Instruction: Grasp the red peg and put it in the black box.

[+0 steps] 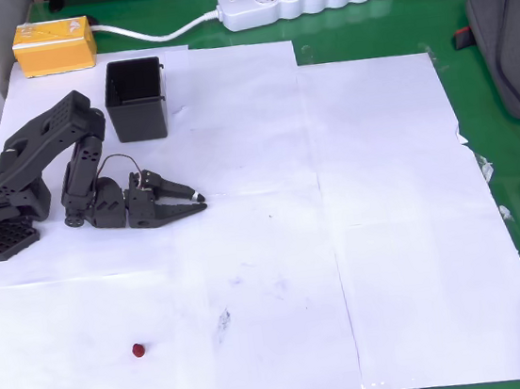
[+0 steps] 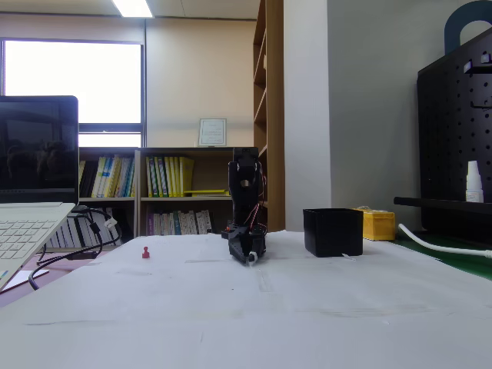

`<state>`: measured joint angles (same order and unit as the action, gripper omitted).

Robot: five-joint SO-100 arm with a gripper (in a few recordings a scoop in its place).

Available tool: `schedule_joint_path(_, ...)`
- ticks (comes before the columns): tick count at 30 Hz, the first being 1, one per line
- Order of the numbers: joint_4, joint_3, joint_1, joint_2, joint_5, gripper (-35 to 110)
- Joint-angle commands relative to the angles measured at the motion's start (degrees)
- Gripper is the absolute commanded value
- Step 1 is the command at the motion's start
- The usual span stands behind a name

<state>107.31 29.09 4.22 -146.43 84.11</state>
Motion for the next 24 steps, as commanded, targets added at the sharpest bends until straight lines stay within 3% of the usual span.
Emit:
schedule_joint_path(1, 2.2, -0.7, 1.85, 0.18, -2.02, 3)
schedule_joint_path(24, 2.64, -9.4, 16.26, 2.2, -1.41, 0)
